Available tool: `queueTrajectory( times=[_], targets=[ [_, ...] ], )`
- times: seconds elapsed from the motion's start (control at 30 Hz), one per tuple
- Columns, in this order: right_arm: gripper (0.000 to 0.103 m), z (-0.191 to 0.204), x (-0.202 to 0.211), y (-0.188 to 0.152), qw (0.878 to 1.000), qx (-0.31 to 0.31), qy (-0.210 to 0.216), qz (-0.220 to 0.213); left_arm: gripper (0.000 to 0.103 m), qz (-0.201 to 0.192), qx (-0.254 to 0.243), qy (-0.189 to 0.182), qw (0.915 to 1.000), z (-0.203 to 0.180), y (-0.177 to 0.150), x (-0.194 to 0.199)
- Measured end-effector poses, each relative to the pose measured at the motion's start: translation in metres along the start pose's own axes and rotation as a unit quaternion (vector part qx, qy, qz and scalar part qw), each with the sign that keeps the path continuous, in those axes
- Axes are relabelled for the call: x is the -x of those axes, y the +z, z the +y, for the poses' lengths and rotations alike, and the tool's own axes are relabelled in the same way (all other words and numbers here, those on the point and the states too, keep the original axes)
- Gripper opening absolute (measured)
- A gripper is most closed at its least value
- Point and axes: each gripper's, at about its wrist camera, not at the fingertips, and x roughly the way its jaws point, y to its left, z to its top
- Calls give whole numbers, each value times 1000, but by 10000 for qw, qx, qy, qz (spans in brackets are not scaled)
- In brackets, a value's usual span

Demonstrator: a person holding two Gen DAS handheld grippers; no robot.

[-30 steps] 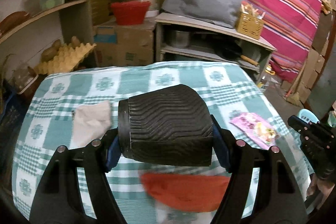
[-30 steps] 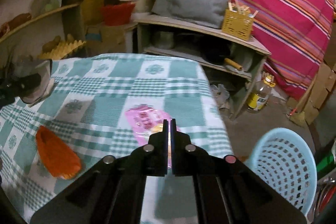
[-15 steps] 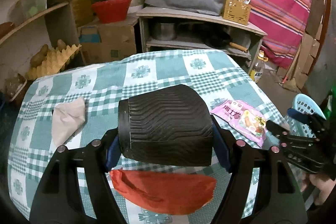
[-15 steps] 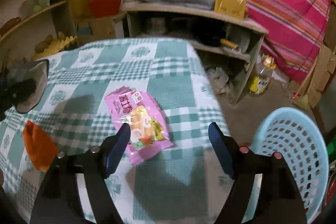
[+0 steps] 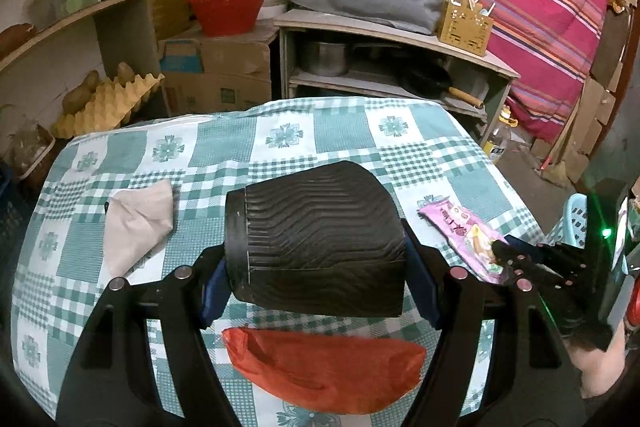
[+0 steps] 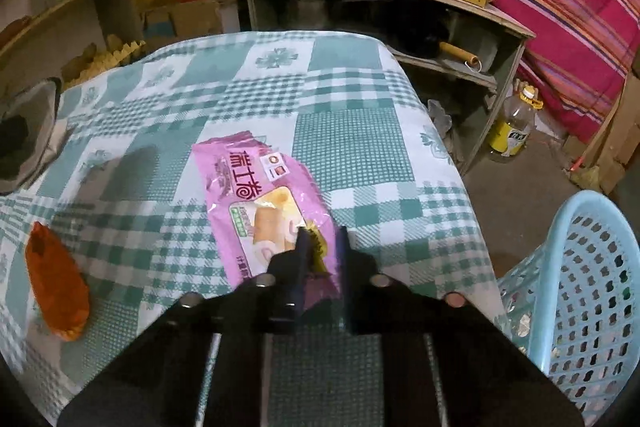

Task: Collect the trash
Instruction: 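Carry the black cup and pink wrapper over the blue basket with both tools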

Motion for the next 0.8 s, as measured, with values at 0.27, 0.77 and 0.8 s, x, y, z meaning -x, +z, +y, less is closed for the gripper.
queueTrajectory(
  times=[0.27,0.77,0.8],
  targets=[
    [4,-17,29,2,9987,-336,120,-373,71,27,-22,103,9999,-1,-2,-3],
    [3,-100,132,-17,9858,-1002,34,-1344,71,-181,-223,-224,9993,-60,-2,16],
    [3,-110,137,-20,9844,-1086,6,-1385,71,-195,-245,-267,9992,-67,-3,17]
  ],
)
